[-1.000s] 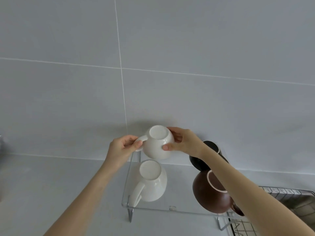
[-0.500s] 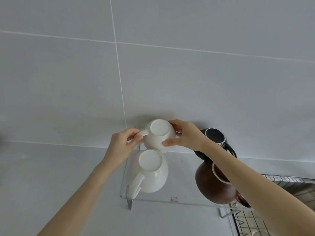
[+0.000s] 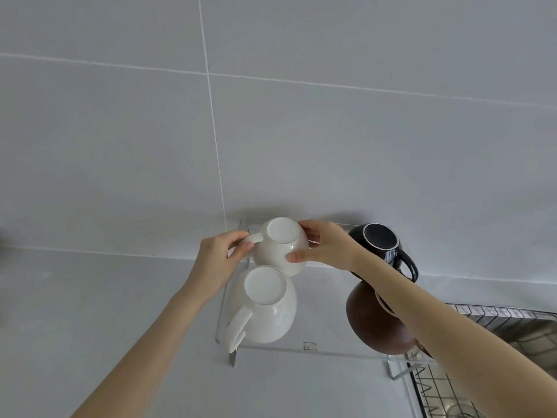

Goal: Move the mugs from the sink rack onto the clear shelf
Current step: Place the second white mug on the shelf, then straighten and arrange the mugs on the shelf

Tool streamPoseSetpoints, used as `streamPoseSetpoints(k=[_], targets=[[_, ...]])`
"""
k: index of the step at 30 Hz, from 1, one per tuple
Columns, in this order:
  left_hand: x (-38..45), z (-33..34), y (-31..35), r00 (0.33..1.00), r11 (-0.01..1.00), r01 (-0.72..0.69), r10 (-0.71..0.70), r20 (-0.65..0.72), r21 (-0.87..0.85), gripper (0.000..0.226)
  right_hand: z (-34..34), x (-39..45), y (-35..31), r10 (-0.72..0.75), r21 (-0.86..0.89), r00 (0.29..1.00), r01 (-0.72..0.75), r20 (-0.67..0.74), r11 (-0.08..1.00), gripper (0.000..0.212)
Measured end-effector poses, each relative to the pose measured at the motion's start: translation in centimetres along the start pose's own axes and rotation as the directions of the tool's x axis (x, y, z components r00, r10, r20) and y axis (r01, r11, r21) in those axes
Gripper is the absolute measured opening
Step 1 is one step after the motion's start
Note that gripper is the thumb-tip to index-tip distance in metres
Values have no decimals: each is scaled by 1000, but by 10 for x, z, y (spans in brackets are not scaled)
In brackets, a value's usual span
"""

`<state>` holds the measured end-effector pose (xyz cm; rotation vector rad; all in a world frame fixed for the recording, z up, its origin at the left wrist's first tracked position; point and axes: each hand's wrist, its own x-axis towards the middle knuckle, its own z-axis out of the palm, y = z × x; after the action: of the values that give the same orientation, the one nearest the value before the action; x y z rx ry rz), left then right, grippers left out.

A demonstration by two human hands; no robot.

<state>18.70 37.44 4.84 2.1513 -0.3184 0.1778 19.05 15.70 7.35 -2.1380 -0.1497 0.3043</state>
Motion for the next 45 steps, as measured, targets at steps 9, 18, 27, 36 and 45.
streamPoseSetpoints(k=[9,18,27,36,45], targets=[[-3,3,1,999,998,-41,41,-14,42,14,0,-1,0,-18,66,998,15,53,998,54],[-13,-7,13,1000,1000,-20,20,-19,5,33,4,-13,-4,158,-89,983,-166,-94,982,87],[-28,-29,26,951,979,97,-39,308,-177,16,114,-133,-31,-83,45,782,141,-618,989,14],[-20,-22,28,884,979,169,-99,457,-113,20,188,-117,-39,-187,-158,724,109,-664,981,24],[-20,-22,26,873,954,241,-132,469,-180,16,191,-110,-46,-34,-32,737,17,-675,999,26]])
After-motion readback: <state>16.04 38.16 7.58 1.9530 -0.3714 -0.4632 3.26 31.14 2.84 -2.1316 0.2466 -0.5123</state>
